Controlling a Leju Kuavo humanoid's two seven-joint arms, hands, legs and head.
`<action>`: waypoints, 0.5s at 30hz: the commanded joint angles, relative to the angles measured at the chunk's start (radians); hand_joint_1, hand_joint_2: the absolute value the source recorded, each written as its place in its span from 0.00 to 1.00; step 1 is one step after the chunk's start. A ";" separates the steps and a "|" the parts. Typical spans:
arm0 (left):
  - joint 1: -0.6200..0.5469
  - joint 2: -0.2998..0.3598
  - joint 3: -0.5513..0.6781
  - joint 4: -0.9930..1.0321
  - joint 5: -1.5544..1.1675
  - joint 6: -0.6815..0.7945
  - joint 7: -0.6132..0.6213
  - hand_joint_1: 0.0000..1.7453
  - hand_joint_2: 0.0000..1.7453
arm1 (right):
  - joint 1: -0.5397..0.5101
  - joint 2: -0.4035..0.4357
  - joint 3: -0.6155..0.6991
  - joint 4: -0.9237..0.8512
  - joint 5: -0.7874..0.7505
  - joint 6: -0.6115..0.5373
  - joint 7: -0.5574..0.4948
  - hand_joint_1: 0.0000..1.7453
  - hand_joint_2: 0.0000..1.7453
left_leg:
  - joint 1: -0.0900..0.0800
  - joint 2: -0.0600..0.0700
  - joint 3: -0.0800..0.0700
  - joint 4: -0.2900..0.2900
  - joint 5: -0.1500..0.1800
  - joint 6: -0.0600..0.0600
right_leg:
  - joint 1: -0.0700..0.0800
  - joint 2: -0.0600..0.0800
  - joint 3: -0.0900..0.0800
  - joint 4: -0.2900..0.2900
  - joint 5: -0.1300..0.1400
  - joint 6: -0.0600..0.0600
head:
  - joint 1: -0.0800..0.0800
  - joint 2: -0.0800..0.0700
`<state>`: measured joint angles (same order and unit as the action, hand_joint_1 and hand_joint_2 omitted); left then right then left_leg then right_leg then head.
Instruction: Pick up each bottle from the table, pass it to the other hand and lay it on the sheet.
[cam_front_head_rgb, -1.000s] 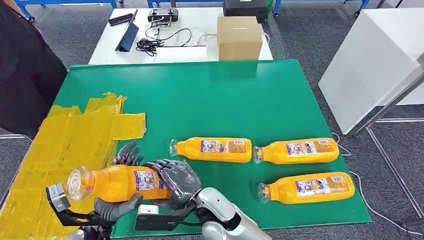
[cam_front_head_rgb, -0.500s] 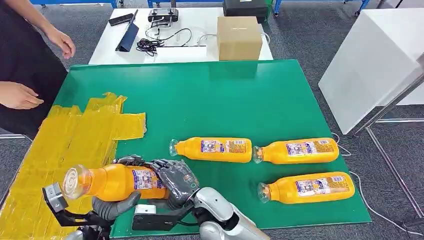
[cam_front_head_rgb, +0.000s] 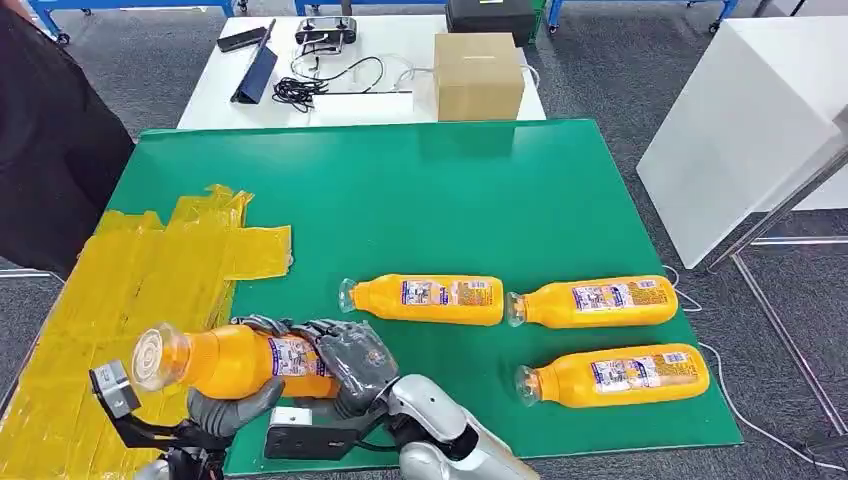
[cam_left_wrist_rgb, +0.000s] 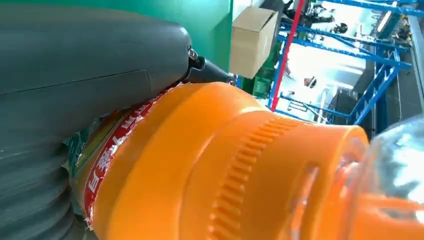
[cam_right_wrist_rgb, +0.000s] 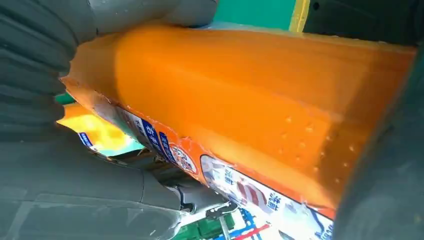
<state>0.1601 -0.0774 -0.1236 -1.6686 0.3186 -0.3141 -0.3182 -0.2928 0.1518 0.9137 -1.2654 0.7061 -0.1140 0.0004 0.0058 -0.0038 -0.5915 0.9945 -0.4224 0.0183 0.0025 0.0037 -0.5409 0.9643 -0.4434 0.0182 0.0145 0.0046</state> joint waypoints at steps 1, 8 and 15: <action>-0.038 -0.054 0.019 -0.046 -0.249 0.403 0.002 1.00 1.00 | 0.128 -0.068 -0.124 -0.117 -0.003 -0.213 -0.023 0.00 1.00 | 0.001 -0.005 0.004 0.000 -0.002 0.000 | 0.001 -0.006 0.007 -0.002 -0.003 0.001 | 0.000 0.000; -0.068 -0.018 0.058 -0.079 -0.559 0.643 -0.017 1.00 1.00 | 0.271 -0.099 -0.267 -0.308 -0.020 -0.285 -0.062 0.00 0.00 | 0.000 -0.007 0.001 0.000 -0.001 0.000 | 0.000 -0.007 0.003 -0.001 -0.002 0.001 | 0.000 0.000; -0.111 -0.024 0.119 -0.033 -1.102 0.909 0.077 1.00 1.00 | 0.326 -0.125 -0.315 -0.362 -0.054 -0.302 -0.114 0.00 0.00 | 0.000 -0.005 0.003 0.000 -0.002 0.000 | 0.000 -0.006 0.005 -0.002 -0.002 0.001 | 0.000 0.000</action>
<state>0.1215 -0.1072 -0.0809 -1.7552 -0.4954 0.4541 -0.2931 -0.0259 0.0958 0.6803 -1.5376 0.6890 -0.3983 -0.0824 0.0054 -0.0053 -0.5925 0.9945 -0.4227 0.0183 0.0022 0.0016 -0.5417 0.9642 -0.4436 0.0183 0.0149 0.0046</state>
